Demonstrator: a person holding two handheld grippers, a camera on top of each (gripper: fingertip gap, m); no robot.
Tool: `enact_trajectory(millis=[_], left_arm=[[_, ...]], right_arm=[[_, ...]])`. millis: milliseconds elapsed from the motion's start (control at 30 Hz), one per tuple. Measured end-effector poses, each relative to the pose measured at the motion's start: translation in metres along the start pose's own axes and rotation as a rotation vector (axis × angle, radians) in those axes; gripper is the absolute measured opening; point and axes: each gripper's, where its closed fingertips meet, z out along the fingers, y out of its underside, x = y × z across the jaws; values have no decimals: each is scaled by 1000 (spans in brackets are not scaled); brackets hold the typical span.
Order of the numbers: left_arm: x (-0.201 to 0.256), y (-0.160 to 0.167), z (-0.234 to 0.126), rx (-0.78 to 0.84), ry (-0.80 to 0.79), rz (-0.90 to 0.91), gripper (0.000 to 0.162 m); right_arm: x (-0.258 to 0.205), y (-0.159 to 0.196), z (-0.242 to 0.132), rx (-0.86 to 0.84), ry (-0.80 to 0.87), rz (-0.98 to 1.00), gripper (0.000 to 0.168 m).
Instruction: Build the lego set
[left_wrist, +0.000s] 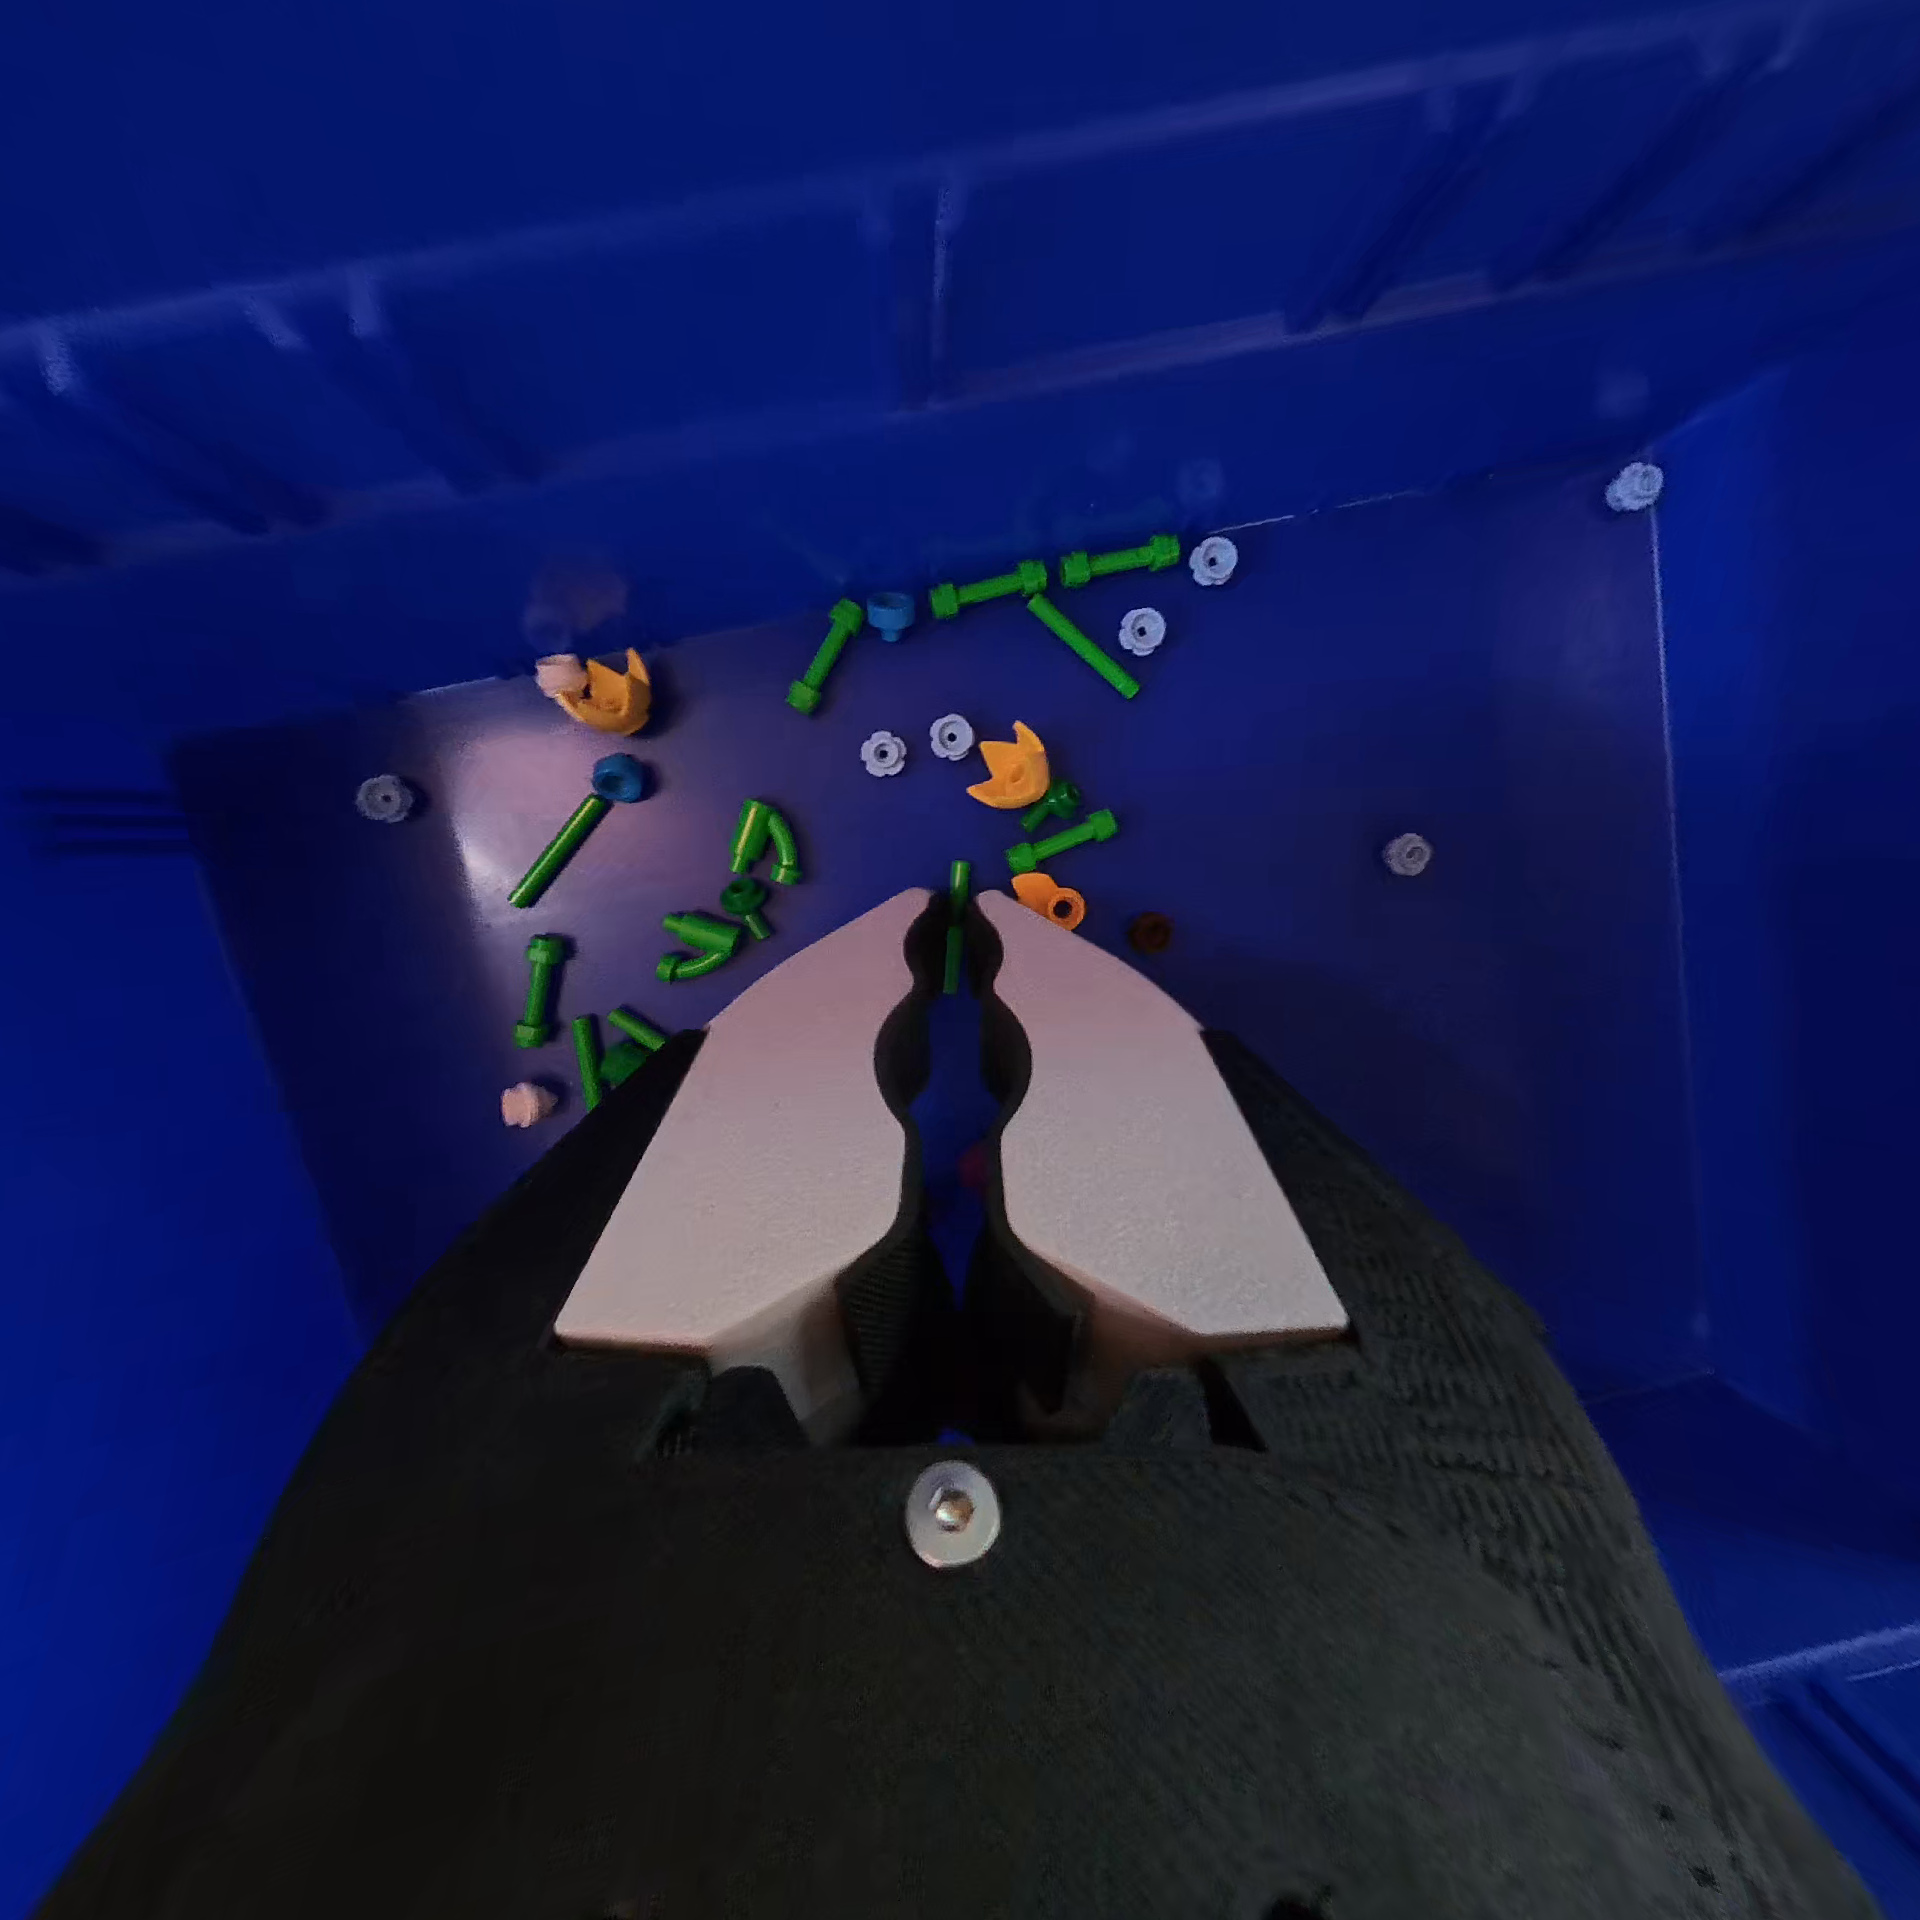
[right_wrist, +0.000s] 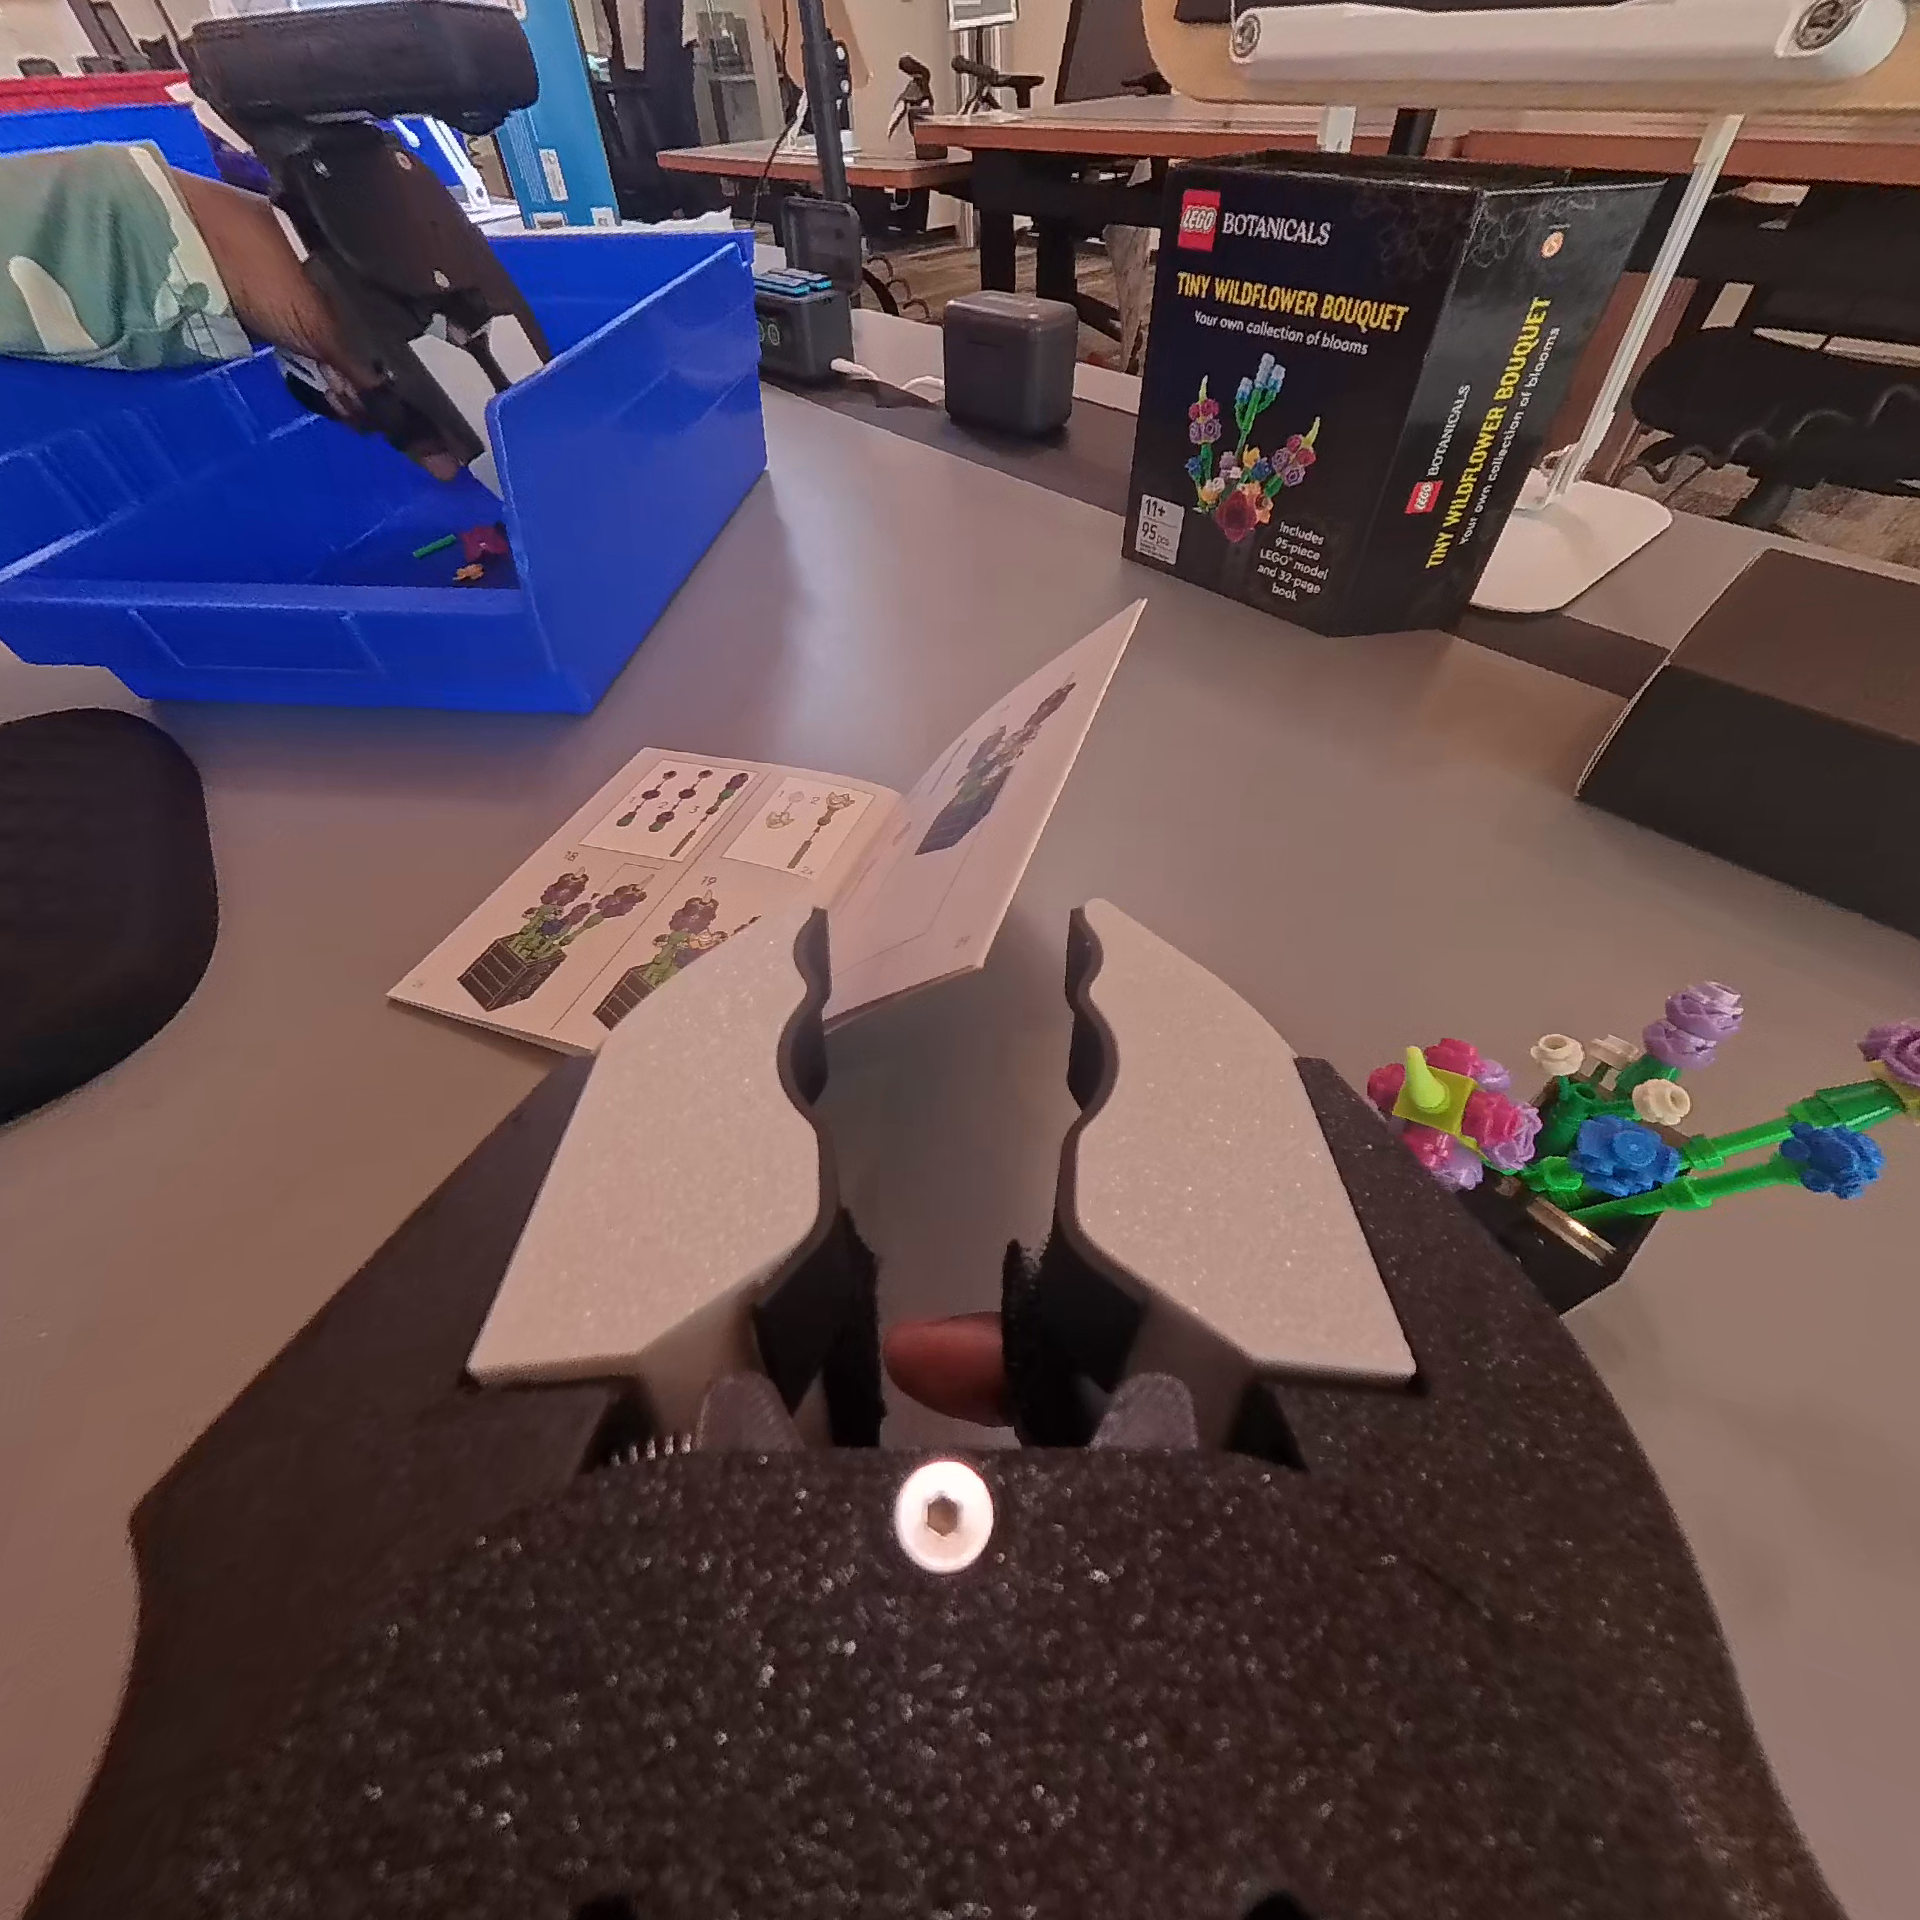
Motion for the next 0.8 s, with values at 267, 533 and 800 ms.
enact_trajectory(millis=[267, 533, 800], left_arm=[[23, -7, 2, 32, 93, -2, 4], [37, -9, 0, 38, 48, 109, 10], [43, -11, 1, 61, 58, 164, 11]], right_arm=[[2, -1, -1, 11, -2, 19, 44], [5, -6, -5, 61, -24, 86, 45], [-11, -17, -8, 131, -152, 112, 48]])
